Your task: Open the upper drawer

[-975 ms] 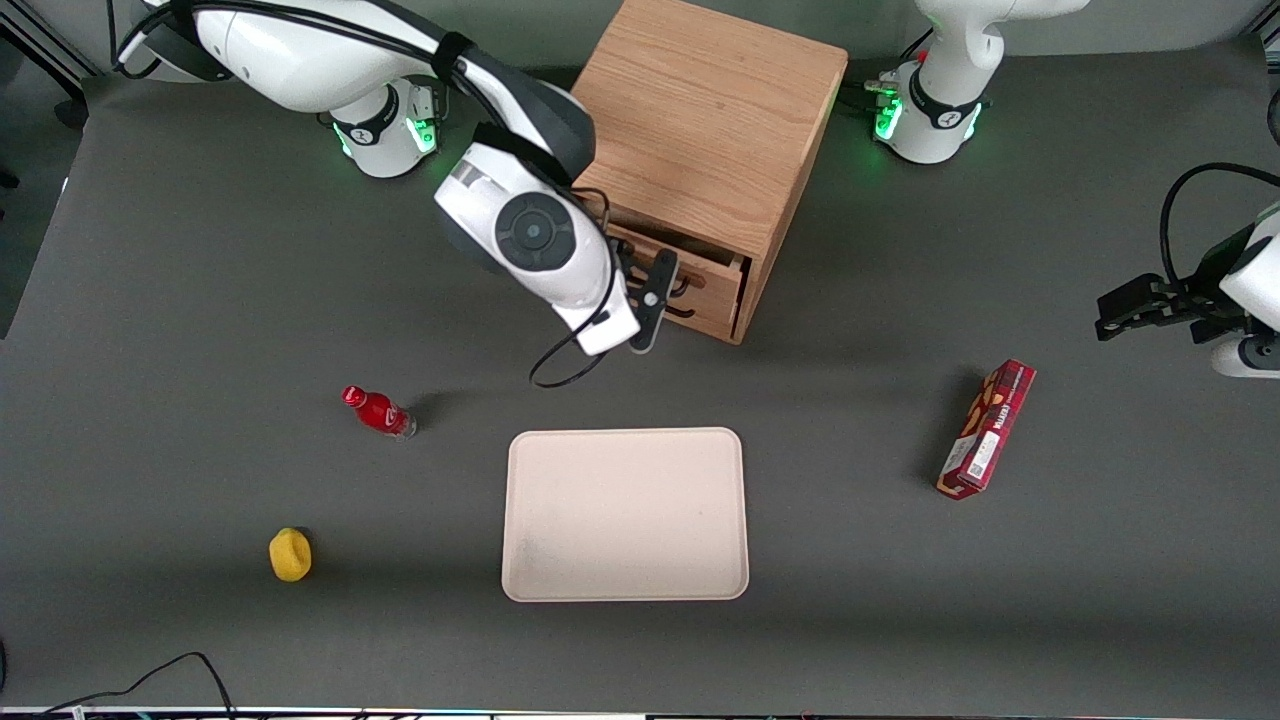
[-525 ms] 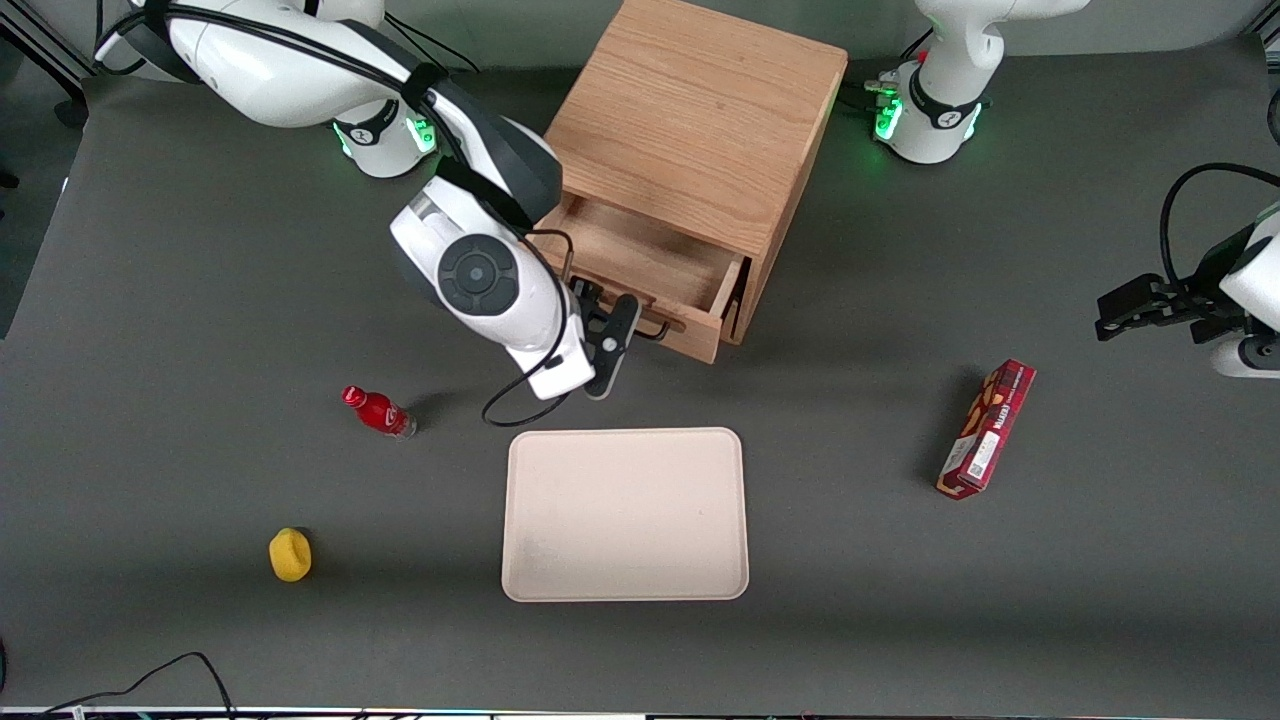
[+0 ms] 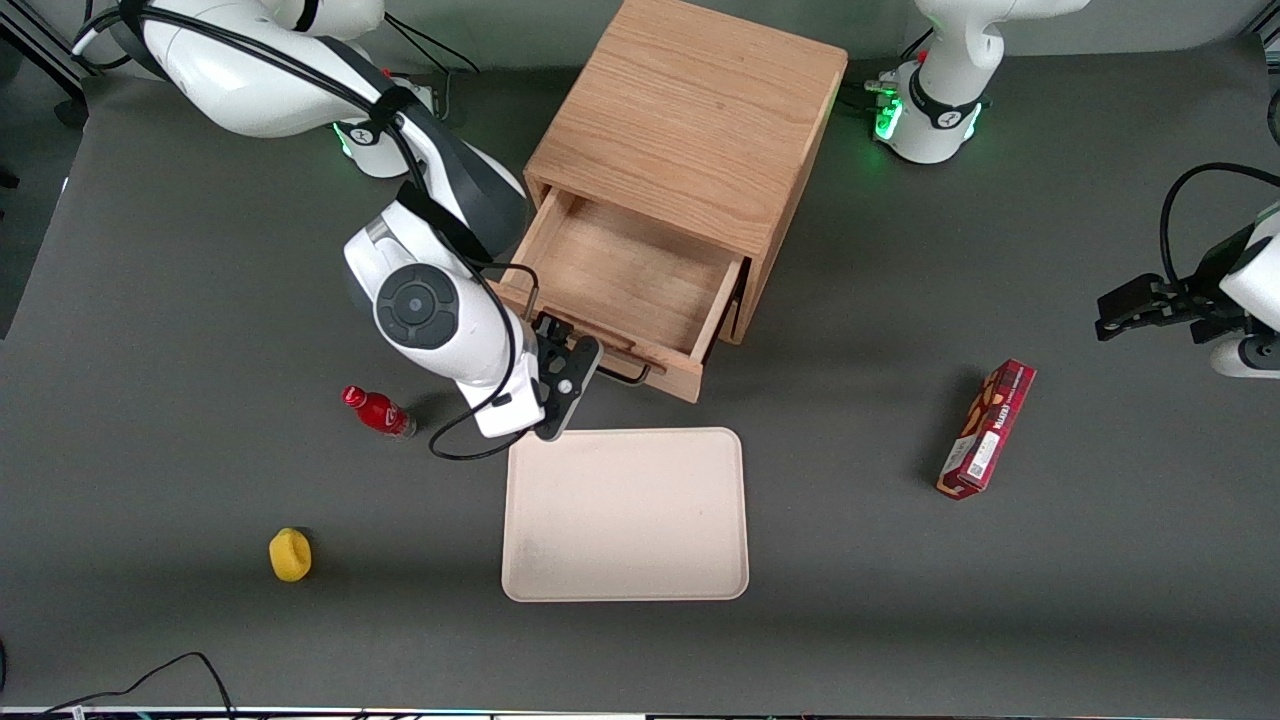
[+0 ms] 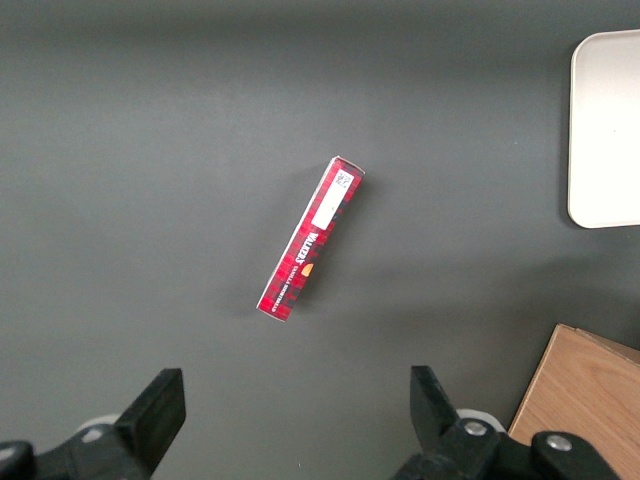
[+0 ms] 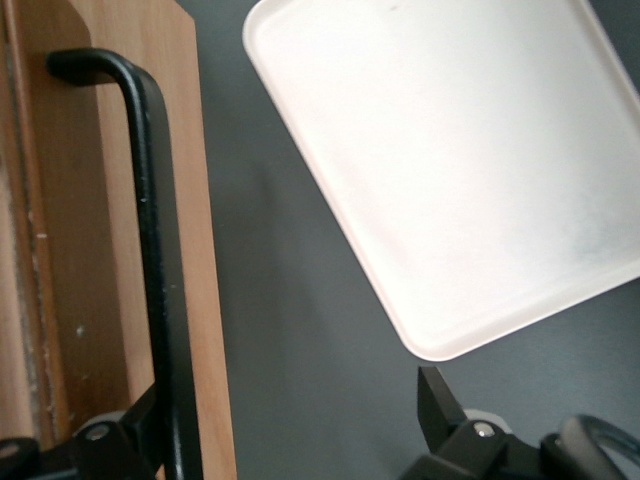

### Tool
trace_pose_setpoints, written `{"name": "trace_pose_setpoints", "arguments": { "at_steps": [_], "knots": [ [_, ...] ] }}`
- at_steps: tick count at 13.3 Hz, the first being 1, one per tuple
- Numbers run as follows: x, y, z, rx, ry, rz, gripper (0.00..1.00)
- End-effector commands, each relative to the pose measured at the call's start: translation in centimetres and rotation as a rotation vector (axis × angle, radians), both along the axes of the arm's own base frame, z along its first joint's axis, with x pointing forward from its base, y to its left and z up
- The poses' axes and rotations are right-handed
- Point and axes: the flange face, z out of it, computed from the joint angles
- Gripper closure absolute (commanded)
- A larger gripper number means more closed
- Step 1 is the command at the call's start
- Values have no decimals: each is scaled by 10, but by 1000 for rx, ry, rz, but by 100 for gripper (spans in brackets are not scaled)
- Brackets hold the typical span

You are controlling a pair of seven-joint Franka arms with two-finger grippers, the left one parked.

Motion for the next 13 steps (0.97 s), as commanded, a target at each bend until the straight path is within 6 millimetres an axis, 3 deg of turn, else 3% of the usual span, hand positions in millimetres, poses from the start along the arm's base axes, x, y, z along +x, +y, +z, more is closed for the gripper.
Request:
{"name": "trace_pose_setpoints", "arguments": {
  "at_steps": [1,4,6,9,11,13],
  "knots": [
    [20,-20,3,4,-62,11,0],
    [28,-29,13,34,-67,-31,0],
    [24,-25,26,115,-23,-89,0],
    [38,-37,66,181,-36,-227,0],
    [47,-75,115,288,-9,-386,0],
    [36,-130,157,245,-34,-622,0]
  ]
}}
